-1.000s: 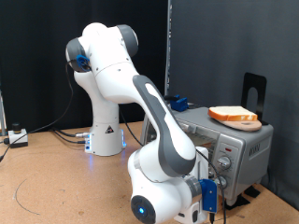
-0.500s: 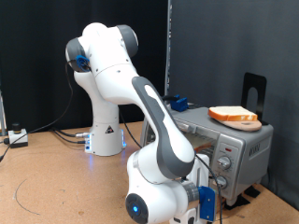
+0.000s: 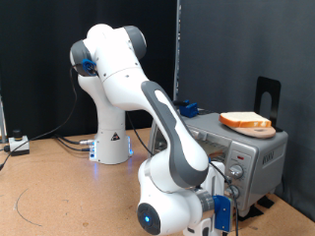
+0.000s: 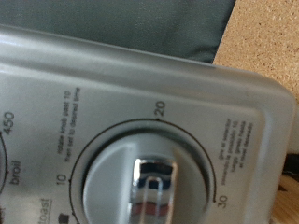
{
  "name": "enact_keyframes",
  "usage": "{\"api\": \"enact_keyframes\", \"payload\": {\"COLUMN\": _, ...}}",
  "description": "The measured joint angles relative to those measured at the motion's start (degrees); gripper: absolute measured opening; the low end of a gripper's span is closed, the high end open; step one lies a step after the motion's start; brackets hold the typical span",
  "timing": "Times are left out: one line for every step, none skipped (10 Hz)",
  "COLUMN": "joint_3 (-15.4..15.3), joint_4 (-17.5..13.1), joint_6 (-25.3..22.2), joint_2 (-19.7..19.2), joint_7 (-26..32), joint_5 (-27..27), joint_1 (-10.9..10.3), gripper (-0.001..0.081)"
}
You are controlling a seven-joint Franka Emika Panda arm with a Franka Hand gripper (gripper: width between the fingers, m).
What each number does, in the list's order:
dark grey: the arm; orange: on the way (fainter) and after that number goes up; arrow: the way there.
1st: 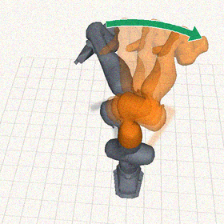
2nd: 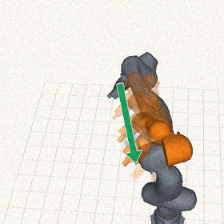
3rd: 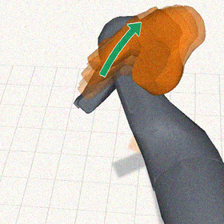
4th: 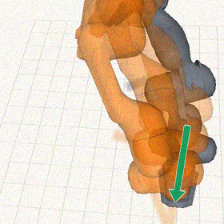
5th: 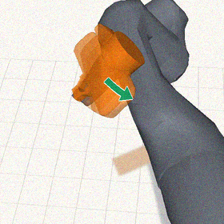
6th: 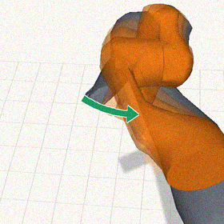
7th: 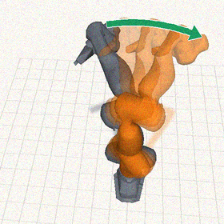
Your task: Make a piece of toast with the oven
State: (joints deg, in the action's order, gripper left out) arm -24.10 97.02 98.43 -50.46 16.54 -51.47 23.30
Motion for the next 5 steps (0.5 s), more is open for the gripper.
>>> {"api": "enact_keyframes", "payload": {"joint_3": -0.1, "joint_4": 0.1, "joint_6": 0.0, "joint_2": 0.0, "joint_7": 0.0, "joint_5": -0.1, "joint_1": 0.0, "gripper": 0.0807}}
{"api": "enact_keyframes", "payload": {"joint_3": -0.2, "joint_4": 0.1, "joint_6": 0.0, "joint_2": 0.0, "joint_7": 0.0, "joint_5": -0.2, "joint_1": 0.0, "gripper": 0.0807}}
{"api": "enact_keyframes", "payload": {"joint_3": -0.2, "joint_4": 0.1, "joint_6": 0.0, "joint_2": 0.0, "joint_7": 0.0, "joint_5": -0.2, "joint_1": 0.0, "gripper": 0.0807}}
{"api": "enact_keyframes", "payload": {"joint_3": -0.3, "joint_4": 0.1, "joint_6": 0.0, "joint_2": 0.0, "joint_7": 0.0, "joint_5": -0.2, "joint_1": 0.0, "gripper": 0.0708}}
{"api": "enact_keyframes", "payload": {"joint_3": -0.3, "joint_4": 0.2, "joint_6": 0.0, "joint_2": 0.0, "joint_7": 0.0, "joint_5": -0.2, "joint_1": 0.0, "gripper": 0.0708}}
